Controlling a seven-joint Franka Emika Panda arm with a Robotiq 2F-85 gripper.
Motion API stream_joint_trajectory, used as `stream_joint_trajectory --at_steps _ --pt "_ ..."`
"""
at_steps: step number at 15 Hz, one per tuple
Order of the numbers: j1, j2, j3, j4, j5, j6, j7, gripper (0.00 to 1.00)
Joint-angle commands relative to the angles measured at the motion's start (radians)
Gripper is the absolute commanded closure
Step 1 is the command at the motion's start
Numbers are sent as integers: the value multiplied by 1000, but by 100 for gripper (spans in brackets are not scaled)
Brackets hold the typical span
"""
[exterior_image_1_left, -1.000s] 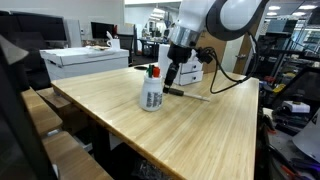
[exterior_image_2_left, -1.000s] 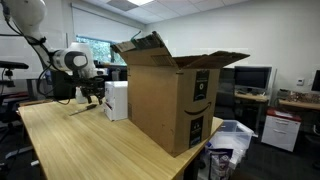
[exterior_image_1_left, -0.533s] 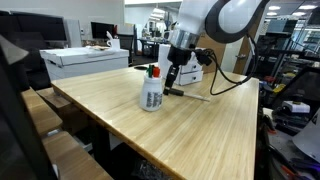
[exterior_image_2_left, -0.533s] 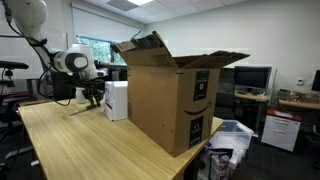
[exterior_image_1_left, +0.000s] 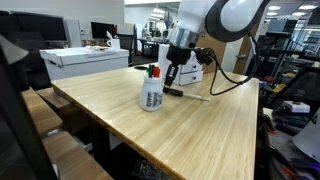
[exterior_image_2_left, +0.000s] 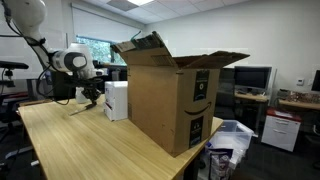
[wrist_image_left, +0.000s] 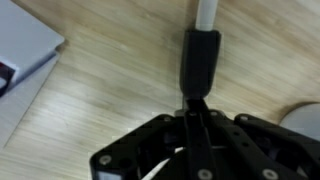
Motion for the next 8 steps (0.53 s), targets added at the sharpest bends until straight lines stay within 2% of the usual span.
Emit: stream_joint_trajectory --at_steps 1,8 --pt "-5 -37 23 -15 23 -15 -24 99" --pt "2 -105 76 -13 153 4 -36 98"
